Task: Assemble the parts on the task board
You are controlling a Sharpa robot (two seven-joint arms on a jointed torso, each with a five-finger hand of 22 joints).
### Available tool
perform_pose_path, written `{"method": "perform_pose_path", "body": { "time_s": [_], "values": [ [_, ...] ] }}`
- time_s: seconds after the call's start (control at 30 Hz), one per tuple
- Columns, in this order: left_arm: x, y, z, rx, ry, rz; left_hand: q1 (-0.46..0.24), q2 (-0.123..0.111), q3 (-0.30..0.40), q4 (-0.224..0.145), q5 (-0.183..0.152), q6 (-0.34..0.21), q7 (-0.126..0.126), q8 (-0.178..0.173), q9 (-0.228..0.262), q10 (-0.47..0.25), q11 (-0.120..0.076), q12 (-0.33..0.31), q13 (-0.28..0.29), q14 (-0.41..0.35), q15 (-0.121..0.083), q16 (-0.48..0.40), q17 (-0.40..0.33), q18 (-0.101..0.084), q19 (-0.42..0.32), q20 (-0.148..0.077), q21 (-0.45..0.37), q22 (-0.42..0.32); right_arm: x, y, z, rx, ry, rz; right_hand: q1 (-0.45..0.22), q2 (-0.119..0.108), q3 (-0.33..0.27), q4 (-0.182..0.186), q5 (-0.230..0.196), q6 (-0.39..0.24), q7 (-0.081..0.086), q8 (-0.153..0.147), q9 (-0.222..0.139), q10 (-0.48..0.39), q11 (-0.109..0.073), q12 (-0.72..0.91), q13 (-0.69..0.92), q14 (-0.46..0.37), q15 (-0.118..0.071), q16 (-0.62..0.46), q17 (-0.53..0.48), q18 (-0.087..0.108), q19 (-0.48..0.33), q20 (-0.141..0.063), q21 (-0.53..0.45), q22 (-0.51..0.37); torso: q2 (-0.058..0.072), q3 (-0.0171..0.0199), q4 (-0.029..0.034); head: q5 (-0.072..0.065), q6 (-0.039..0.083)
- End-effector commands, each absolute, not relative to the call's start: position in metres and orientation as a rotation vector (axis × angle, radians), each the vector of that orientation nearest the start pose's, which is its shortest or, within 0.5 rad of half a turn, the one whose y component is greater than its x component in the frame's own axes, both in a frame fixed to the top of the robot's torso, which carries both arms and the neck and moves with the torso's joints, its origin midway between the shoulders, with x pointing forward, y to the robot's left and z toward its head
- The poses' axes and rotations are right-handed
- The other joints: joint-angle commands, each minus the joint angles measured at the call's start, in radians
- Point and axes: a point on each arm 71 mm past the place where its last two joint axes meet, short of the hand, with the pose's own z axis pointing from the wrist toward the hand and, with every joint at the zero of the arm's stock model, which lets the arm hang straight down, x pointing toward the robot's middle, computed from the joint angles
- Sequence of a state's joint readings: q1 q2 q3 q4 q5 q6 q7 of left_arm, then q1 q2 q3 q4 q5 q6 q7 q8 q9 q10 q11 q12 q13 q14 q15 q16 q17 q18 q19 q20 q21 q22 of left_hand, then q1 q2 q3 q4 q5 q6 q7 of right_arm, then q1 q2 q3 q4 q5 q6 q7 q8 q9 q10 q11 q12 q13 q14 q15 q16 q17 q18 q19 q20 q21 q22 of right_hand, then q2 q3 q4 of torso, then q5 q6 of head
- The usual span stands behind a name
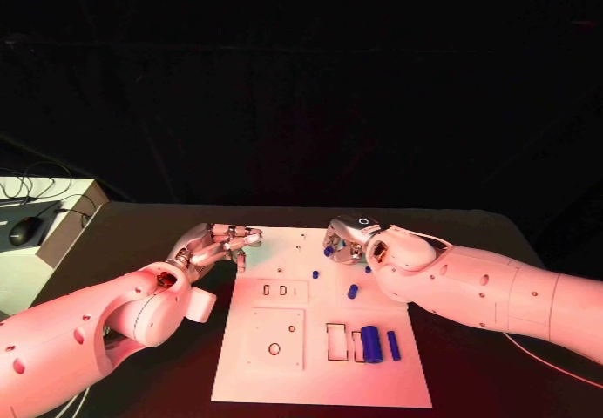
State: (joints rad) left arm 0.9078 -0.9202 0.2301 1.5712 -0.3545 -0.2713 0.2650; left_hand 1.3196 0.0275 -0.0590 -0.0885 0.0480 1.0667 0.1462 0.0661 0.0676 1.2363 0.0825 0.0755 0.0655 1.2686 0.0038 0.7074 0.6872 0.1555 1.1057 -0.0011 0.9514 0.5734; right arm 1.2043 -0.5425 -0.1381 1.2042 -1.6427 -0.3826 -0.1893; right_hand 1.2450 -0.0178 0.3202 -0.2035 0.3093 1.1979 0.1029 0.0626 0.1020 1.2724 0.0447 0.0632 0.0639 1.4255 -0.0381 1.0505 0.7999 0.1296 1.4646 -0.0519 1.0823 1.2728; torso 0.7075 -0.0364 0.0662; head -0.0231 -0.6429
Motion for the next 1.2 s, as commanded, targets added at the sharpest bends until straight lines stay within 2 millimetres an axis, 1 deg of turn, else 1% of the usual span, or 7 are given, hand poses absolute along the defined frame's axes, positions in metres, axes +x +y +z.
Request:
{"method": "perform_pose_path", "body": {
  "time_s": [0.03,0.07,0.23,0.3,0.57,0.8,1.2],
  "values": [
    [0.460,0.234,-0.215,-0.979,1.543,-1.455,0.003,0.004,-0.002,-0.007,0.001,-0.008,0.002,0.003,0.000,-0.007,0.001,-0.005,-0.002,0.006,0.002,-0.005,-0.001,0.030,0.002,0.007,-0.004,0.001,0.526,-0.138,-0.222,-0.287,1.570,0.449,-0.005,0.049,-0.006,-0.035,0.000,0.020,-0.017,0.004,0.133,0.009,-0.002,-0.002,0.001,0.003,-0.006,-0.012,0.032,-0.016,0.025,-0.007,-0.038,0.070,-0.001,-0.0003,0.0002,0.001,0.003],
    [0.460,0.234,-0.215,-0.979,1.543,-1.454,0.004,0.004,-0.002,-0.008,0.001,-0.009,0.003,0.003,0.000,-0.007,0.001,-0.005,-0.002,0.006,0.002,-0.005,-0.001,0.030,0.002,0.007,-0.004,0.002,0.526,-0.138,-0.221,-0.283,1.565,0.450,-0.008,0.052,-0.007,-0.039,-0.001,0.018,-0.017,0.004,0.141,0.009,-0.003,-0.002,0.001,0.004,-0.006,-0.015,0.037,-0.017,0.027,-0.007,-0.046,0.082,0.000,-0.0001,0.0001,0.001,0.004],
    [0.460,0.236,-0.215,-0.981,1.541,-1.449,0.004,0.004,-0.003,-0.010,0.001,-0.011,0.004,0.003,0.000,-0.010,0.002,-0.005,-0.002,0.006,0.002,-0.005,-0.002,0.030,0.003,0.008,-0.004,0.002,0.526,-0.134,-0.216,-0.268,1.534,0.450,0.001,0.046,-0.008,-0.028,-0.001,0.022,-0.018,0.004,0.124,0.007,-0.004,-0.004,0.001,0.005,-0.006,-0.014,0.036,-0.017,0.033,-0.005,-0.052,0.089,0.002,-0.0001,0.0000,0.003,0.008],
    [0.461,0.236,-0.215,-0.982,1.541,-1.447,0.004,0.004,-0.003,-0.010,0.001,-0.011,0.004,0.003,0.000,-0.010,0.002,-0.005,-0.002,0.006,0.002,-0.005,-0.002,0.030,0.003,0.008,-0.004,0.002,0.526,-0.132,-0.214,-0.266,1.514,0.447,0.009,0.039,-0.004,-0.014,-0.004,0.027,-0.018,0.004,0.103,0.009,-0.003,-0.002,0.001,0.005,-0.006,-0.013,0.034,-0.017,0.043,-0.006,-0.073,0.110,0.001,-0.0005,0.0000,0.003,0.010],
    [0.461,0.238,-0.215,-0.983,1.538,-1.442,0.004,0.004,-0.004,-0.012,0.001,-0.014,0.005,0.003,0.000,-0.013,0.004,-0.005,-0.002,0.006,0.003,-0.005,-0.002,0.030,0.002,0.008,-0.004,0.002,0.529,-0.118,-0.209,-0.272,1.448,0.432,0.011,0.037,-0.005,-0.014,-0.006,0.031,-0.019,0.004,0.100,0.009,-0.004,-0.002,0.001,0.005,-0.006,-0.012,0.035,-0.018,0.048,-0.006,-0.085,0.126,0.004,0.0000,0.0008,0.006,0.015],
    [0.461,0.237,-0.215,-0.982,1.535,-1.443,0.003,0.003,-0.005,-0.013,0.001,-0.017,0.005,0.003,0.000,-0.017,0.005,-0.005,-0.002,0.004,0.004,-0.006,-0.002,0.030,0.001,0.009,-0.005,0.003,0.532,-0.105,-0.207,-0.288,1.424,0.431,0.012,0.036,-0.005,-0.013,-0.010,0.032,-0.019,0.004,0.098,0.009,-0.004,-0.002,0.001,0.005,-0.006,-0.012,0.035,-0.018,0.051,-0.006,-0.092,0.134,0.006,-0.0019,0.0035,0.006,0.019],
    [0.460,0.236,-0.214,-0.981,1.535,-1.445,0.002,0.003,-0.005,-0.013,0.001,-0.018,0.006,0.003,0.000,-0.019,0.005,-0.005,-0.002,0.004,0.004,-0.006,-0.002,0.030,0.000,0.009,-0.006,0.003,0.535,-0.096,-0.206,-0.297,1.396,0.427,0.015,0.033,-0.005,-0.010,-0.011,0.033,-0.019,0.004,0.092,0.009,-0.004,-0.002,0.001,0.005,-0.006,-0.012,0.036,-0.019,0.062,-0.006,-0.120,0.162,0.010,-0.0081,0.0086,0.004,0.021]
  ]
}}
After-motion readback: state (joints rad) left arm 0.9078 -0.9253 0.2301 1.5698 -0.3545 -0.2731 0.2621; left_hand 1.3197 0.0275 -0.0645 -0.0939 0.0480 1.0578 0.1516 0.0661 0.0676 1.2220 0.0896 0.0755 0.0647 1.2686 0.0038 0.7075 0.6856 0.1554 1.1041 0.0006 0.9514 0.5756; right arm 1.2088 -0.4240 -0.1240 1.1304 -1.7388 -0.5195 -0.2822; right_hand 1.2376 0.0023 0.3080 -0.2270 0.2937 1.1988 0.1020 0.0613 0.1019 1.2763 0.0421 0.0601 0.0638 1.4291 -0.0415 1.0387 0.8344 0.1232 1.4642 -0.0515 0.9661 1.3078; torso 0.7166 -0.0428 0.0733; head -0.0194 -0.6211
